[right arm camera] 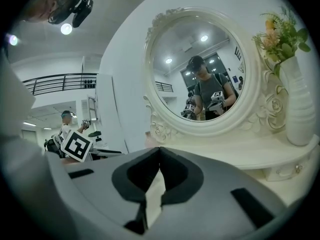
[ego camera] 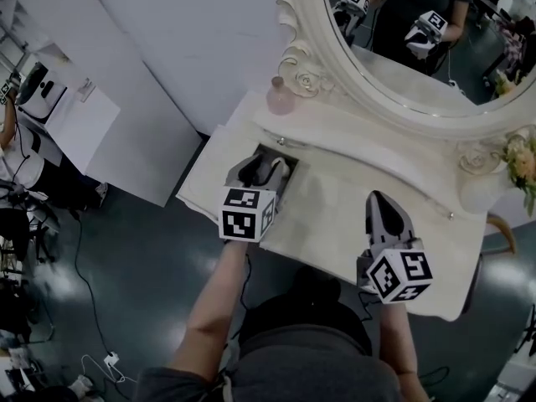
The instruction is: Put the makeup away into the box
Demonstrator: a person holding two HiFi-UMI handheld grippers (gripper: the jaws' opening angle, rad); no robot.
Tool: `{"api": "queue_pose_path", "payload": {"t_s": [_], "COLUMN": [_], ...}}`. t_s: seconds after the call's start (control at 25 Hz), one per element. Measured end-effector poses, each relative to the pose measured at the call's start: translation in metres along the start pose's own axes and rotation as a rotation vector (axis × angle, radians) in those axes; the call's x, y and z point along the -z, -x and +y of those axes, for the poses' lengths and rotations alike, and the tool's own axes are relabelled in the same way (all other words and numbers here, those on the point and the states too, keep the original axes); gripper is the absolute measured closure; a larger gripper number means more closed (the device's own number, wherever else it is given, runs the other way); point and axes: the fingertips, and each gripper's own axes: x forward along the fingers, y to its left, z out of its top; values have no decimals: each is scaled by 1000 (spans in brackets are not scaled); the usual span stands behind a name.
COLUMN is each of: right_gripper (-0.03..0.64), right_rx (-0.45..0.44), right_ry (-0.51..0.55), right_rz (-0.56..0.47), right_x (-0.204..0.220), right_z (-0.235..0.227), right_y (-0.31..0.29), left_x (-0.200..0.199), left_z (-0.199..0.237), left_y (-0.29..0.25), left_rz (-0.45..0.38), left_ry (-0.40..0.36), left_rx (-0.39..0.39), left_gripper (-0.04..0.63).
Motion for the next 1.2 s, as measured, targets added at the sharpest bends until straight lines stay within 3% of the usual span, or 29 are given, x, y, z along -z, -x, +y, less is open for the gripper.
{"api": "queue_pose_path", "payload": {"t_s": [0.8, 1.2], "right_gripper": [612, 612], "right_rx": [-55, -78], "right_ry": [25, 21], "right_rz": [1, 7], "right_x": [-10, -5], "right_z": [-9, -11], "right_y": [13, 19], "left_x": [-6, 2], "left_z": [-29, -34], "left_y": [53, 74], "left_rz": [-119, -150], "left_ry": [32, 72], "left_rx": [-80, -111], "left_gripper": [578, 589]}}
